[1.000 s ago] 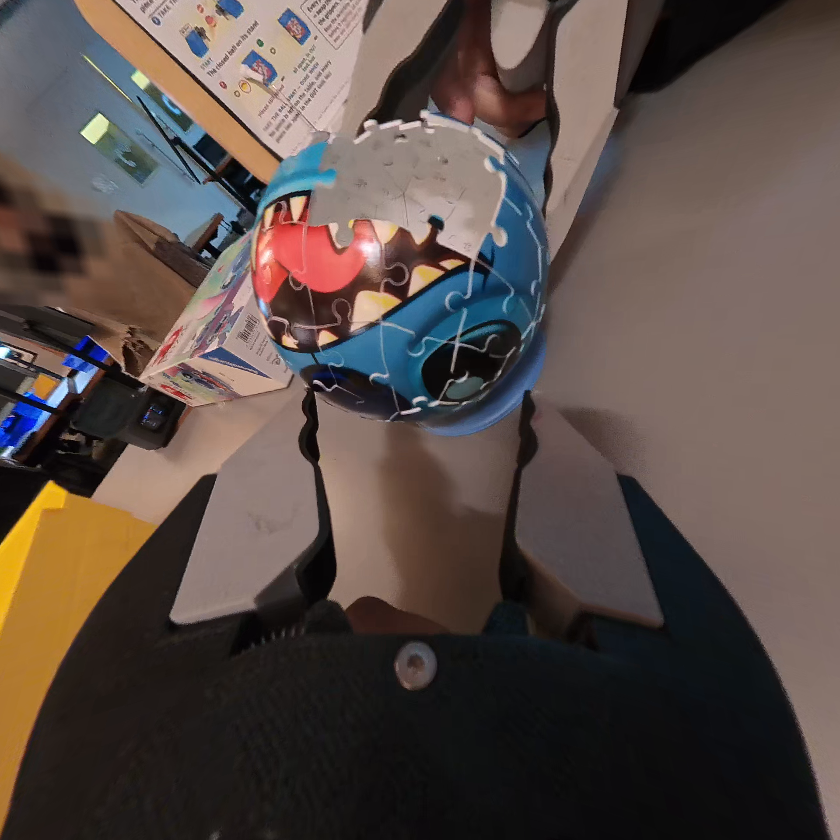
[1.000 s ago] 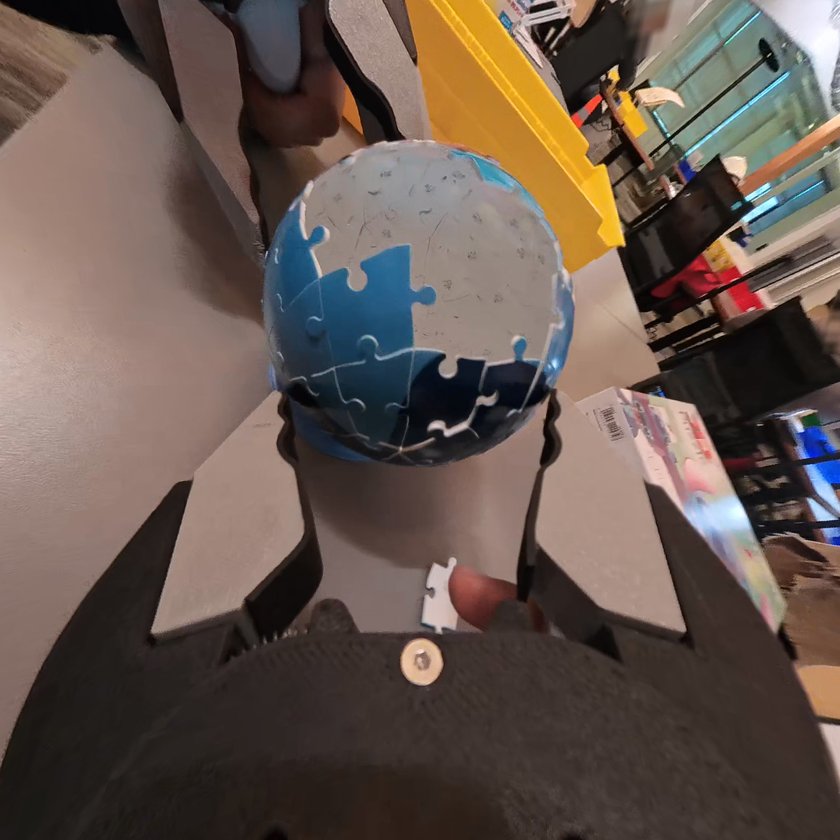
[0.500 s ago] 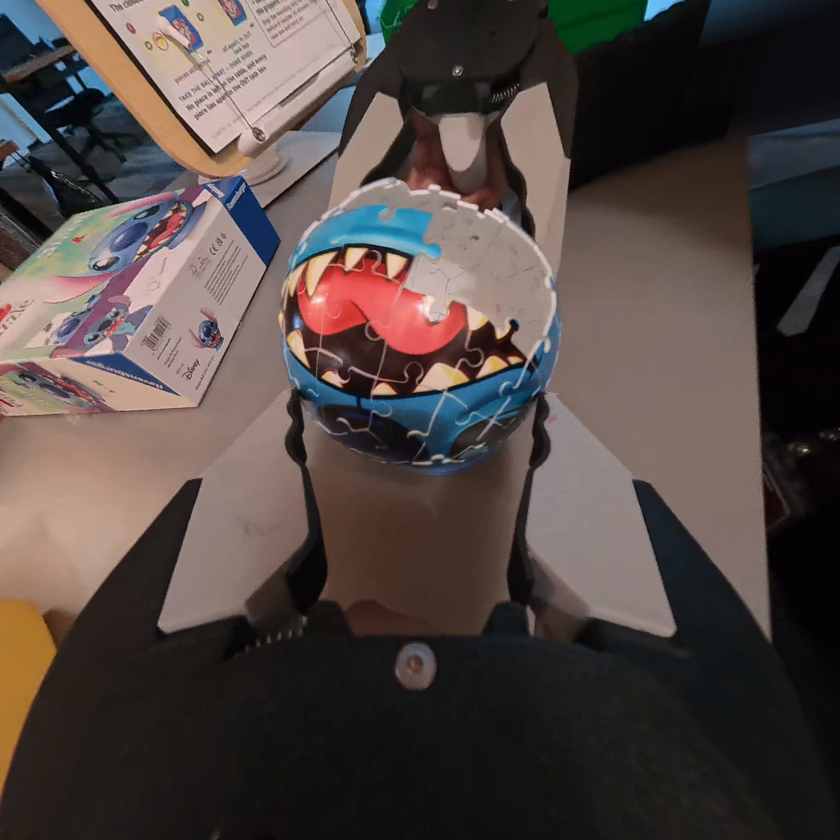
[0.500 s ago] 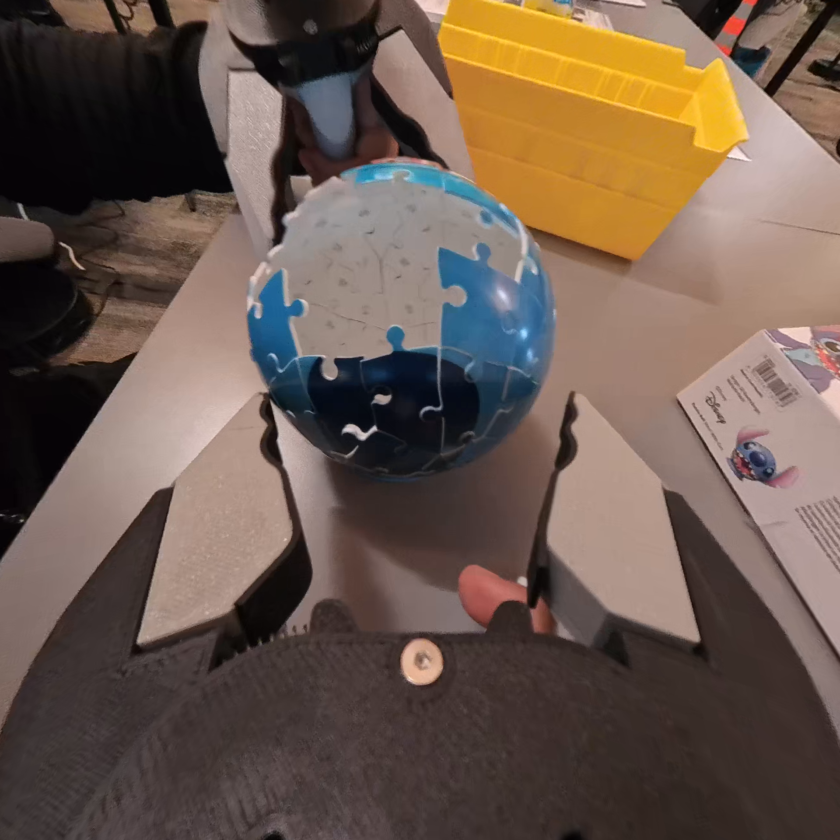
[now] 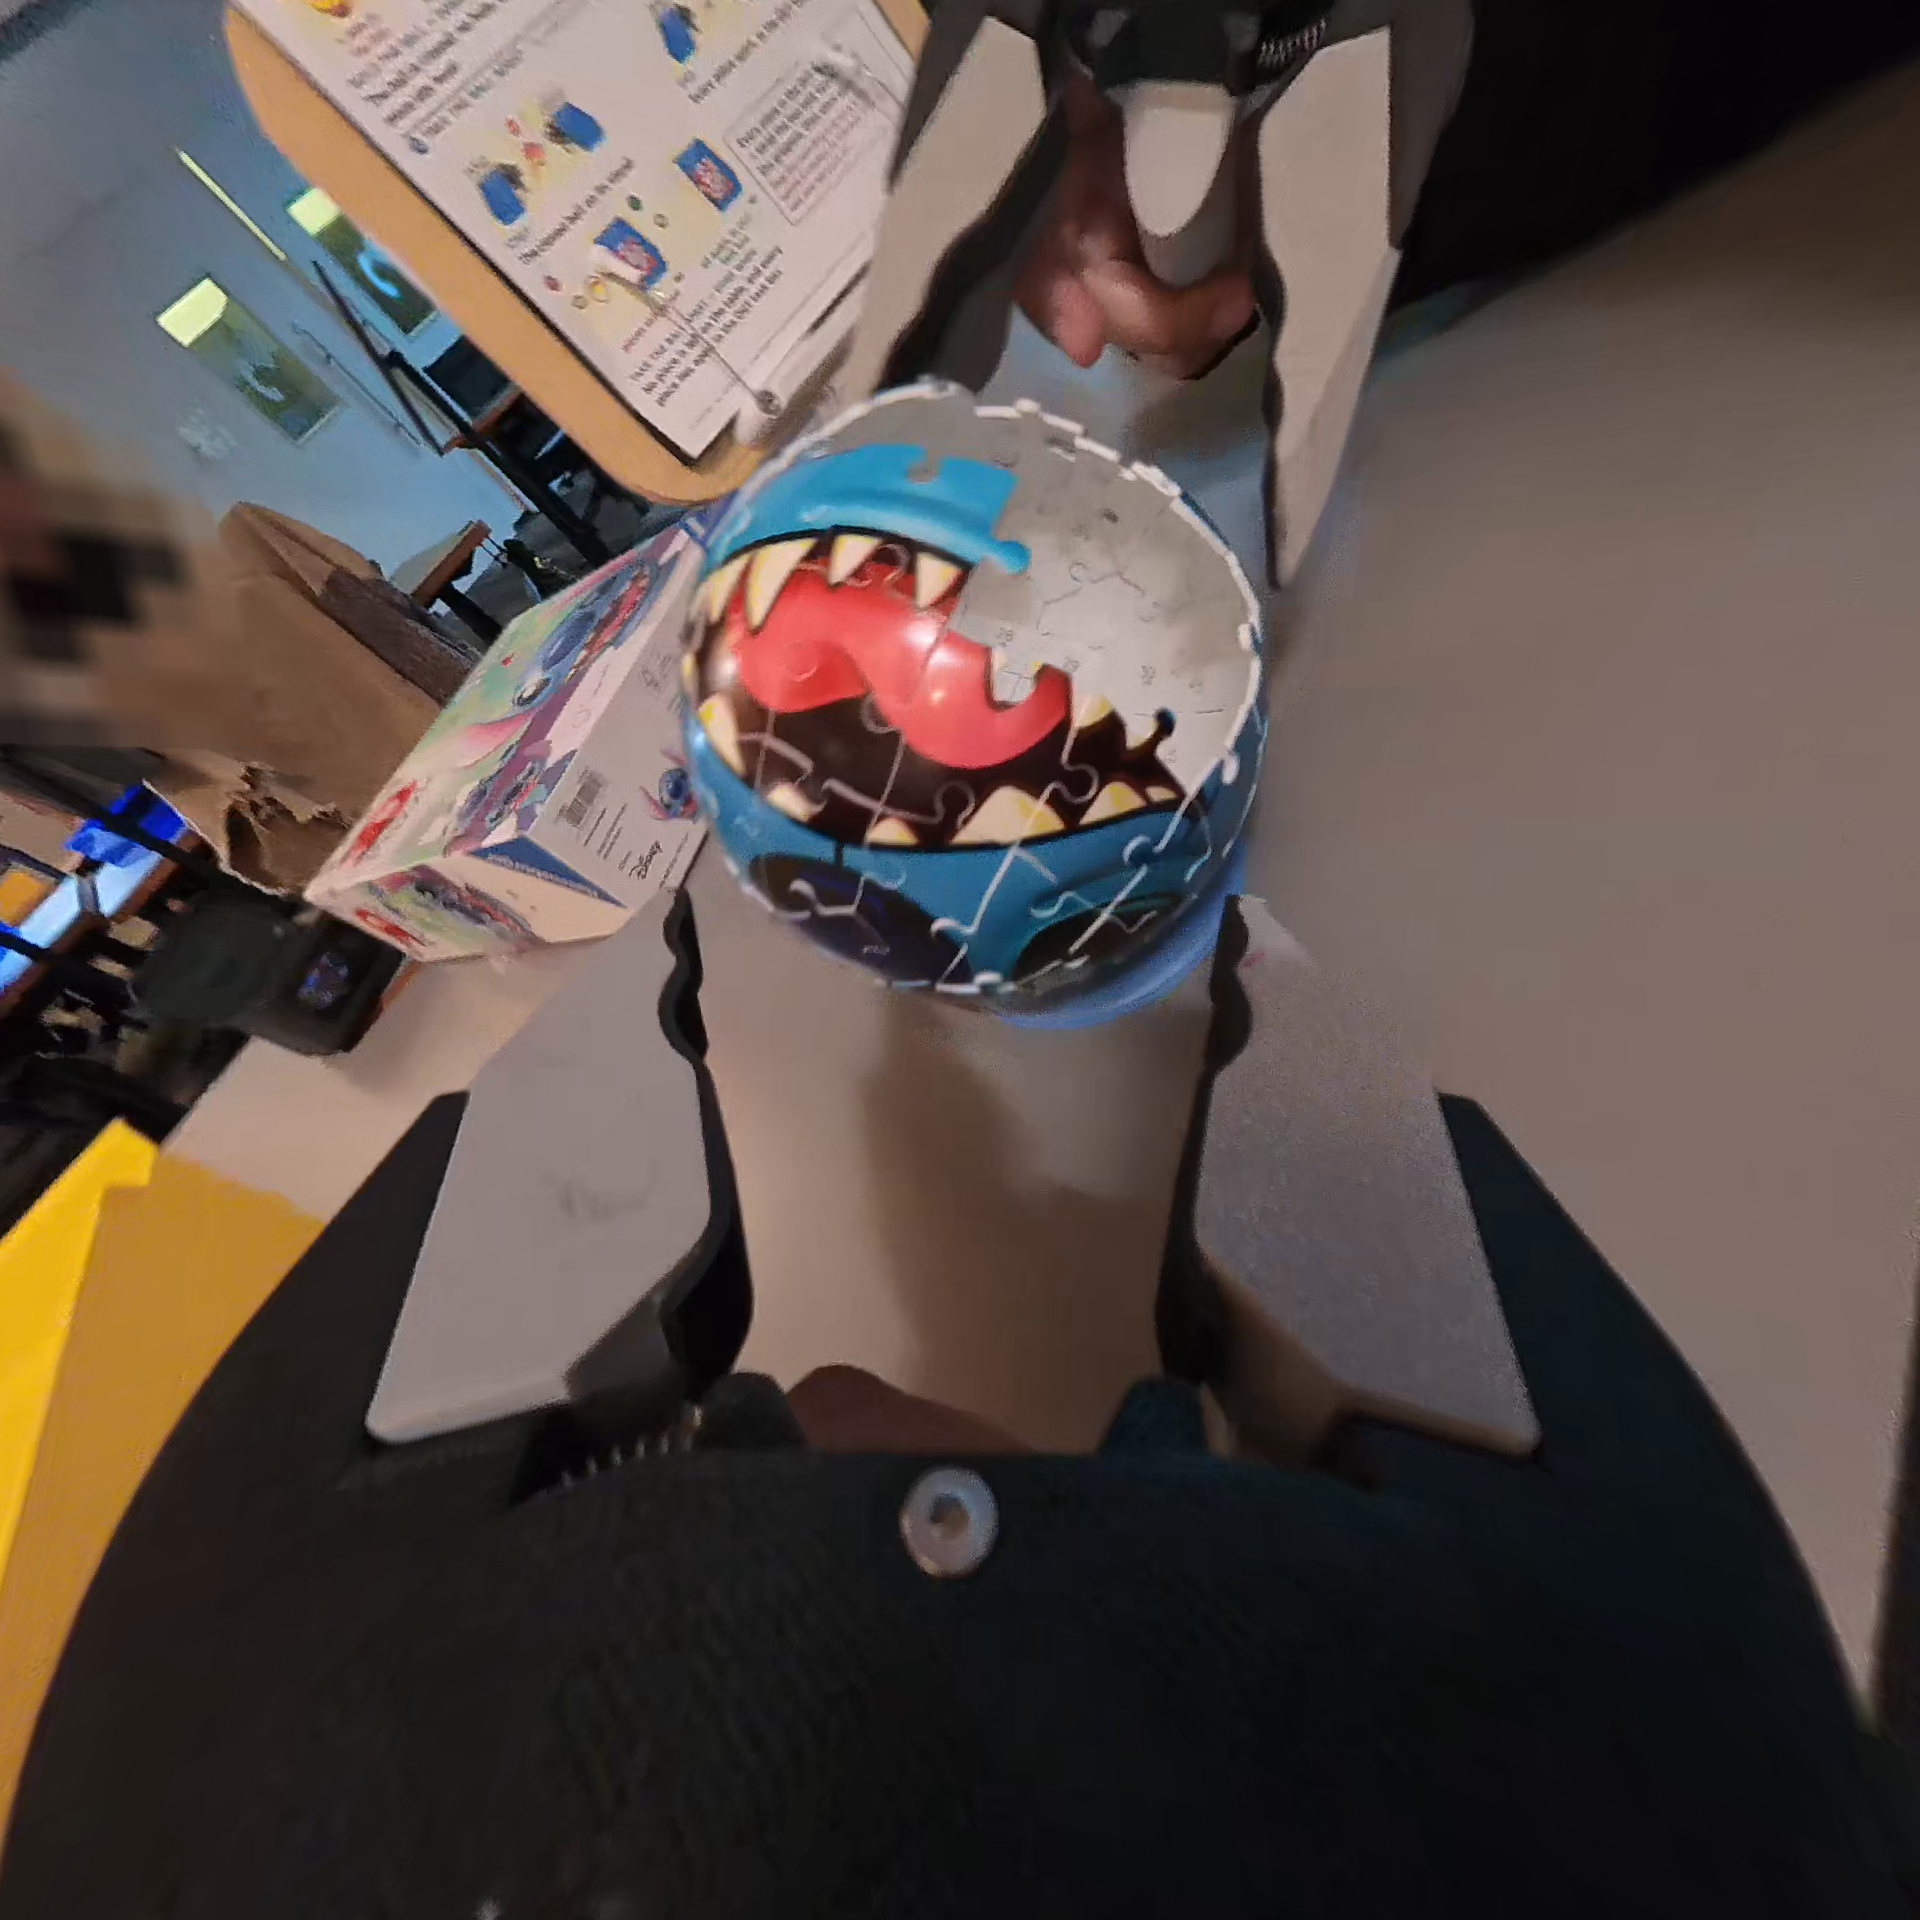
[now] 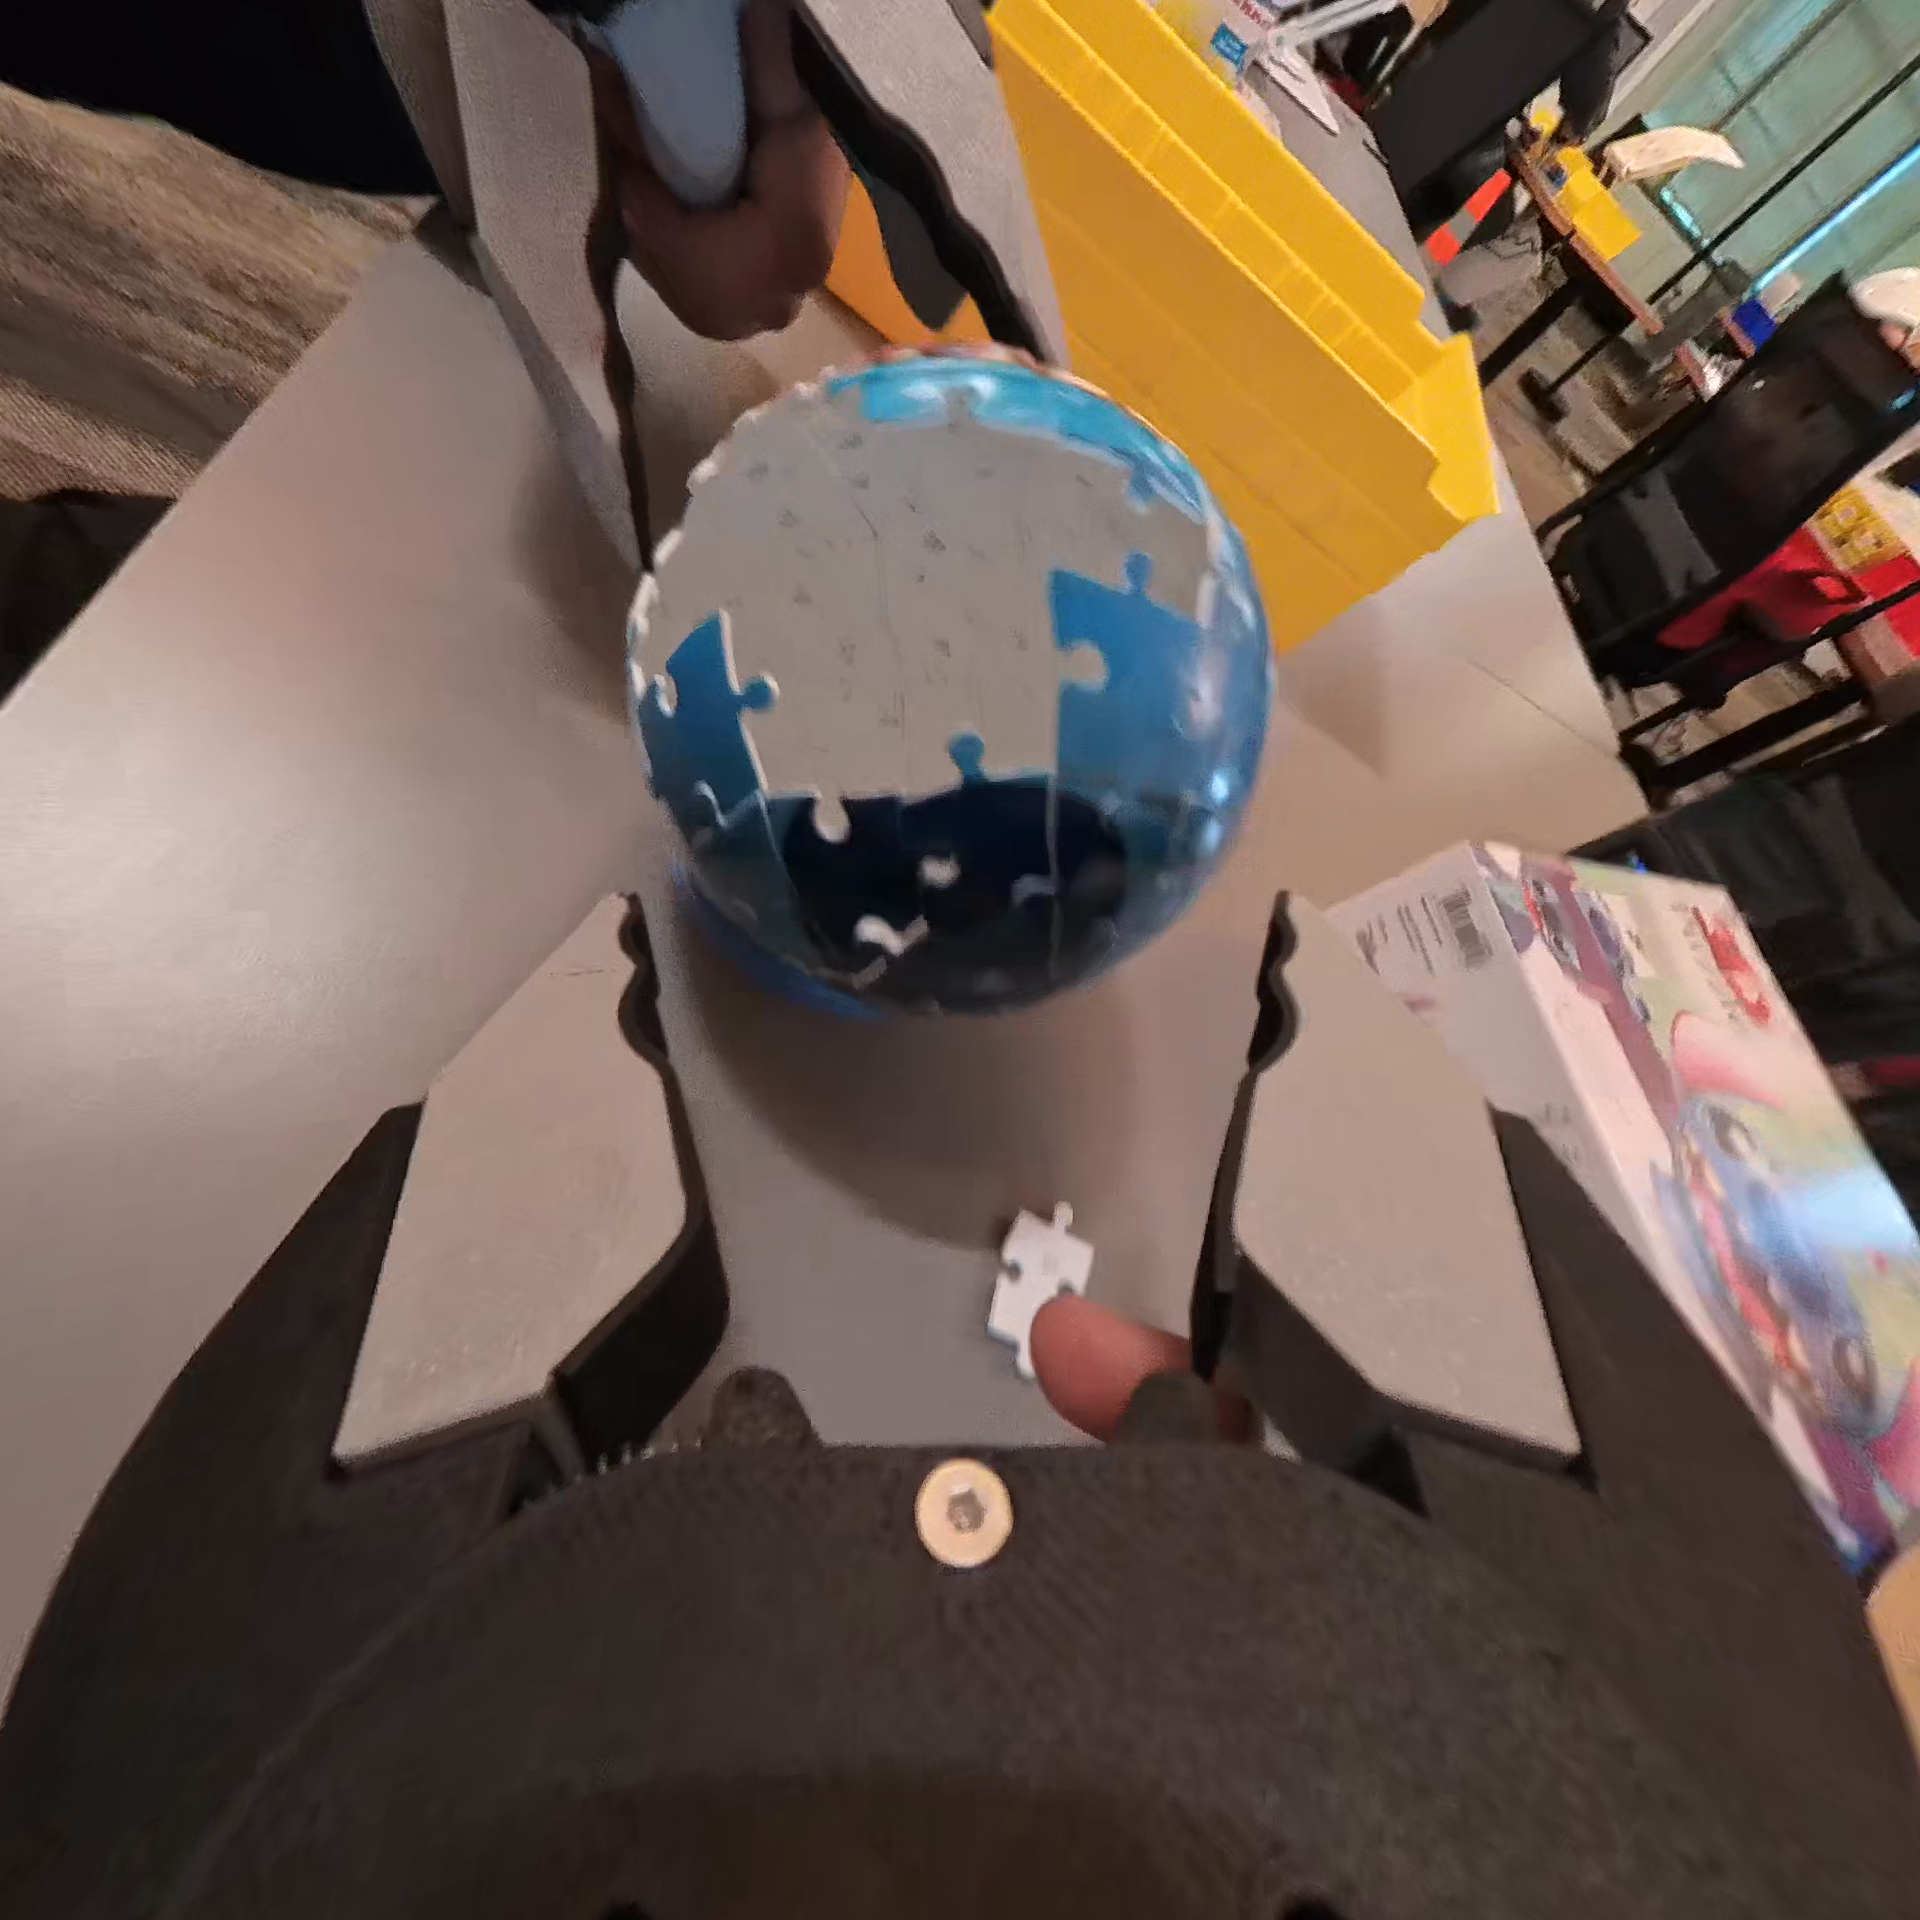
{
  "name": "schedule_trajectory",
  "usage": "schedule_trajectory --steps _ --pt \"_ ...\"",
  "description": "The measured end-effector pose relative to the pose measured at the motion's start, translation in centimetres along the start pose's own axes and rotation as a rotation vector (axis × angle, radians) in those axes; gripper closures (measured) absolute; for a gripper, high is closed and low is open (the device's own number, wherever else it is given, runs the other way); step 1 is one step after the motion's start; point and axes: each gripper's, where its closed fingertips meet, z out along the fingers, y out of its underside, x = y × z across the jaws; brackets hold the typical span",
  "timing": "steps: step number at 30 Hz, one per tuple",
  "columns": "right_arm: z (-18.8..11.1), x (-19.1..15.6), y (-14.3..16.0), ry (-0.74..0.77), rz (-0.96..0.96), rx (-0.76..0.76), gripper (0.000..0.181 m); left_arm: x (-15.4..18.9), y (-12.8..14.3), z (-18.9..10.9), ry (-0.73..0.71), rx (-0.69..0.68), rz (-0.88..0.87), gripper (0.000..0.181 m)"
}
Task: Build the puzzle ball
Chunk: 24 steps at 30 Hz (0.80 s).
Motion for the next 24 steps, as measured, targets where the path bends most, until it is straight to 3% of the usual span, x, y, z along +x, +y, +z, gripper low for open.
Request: schedule_trajectory --steps 1,6,7,11,14,16,18,24 --pt "-1.0 0.6 1.0 -0.001 0.032 -0.017 0.080 -0.2 0.0 -0.7 -0.004 0.015 -0.040 0.086" --pt "-3.6 3.9 9.3 0.007 0.357 -0.165 0.086 0.6 0.8 -3.1 -0.005 0.050 -0.166 0.094" --pt "-3.5 3.9 10.0 -0.005 0.397 -0.183 0.097 0.9 1.0 -3.2 -0.011 0.037 -0.166 0.096" --pt "-1.8 3.0 10.5 -0.027 0.383 -0.270 0.115 1.5 1.1 -3.2 -0.017 -0.027 -0.112 0.099" --pt "-0.5 2.5 10.9 -0.023 0.392 -0.330 0.116 2.3 0.6 -2.9 -0.003 -0.039 -0.094 0.101" --pt "-0.2 2.0 10.6 -0.059 0.442 -0.333 0.130 2.7 0.3 -2.7 0.000 -0.054 -0.075 0.101" --pt "0.1 1.2 10.2 -0.098 0.478 -0.315 0.159 3.1 -0.1 -2.6 -0.003 -0.067 -0.048 0.102" --pt "-0.2 1.0 10.1 -0.080 0.526 -0.313 0.160 4.1 -2.3 -2.7 -0.015 -0.069 0.011 0.104"
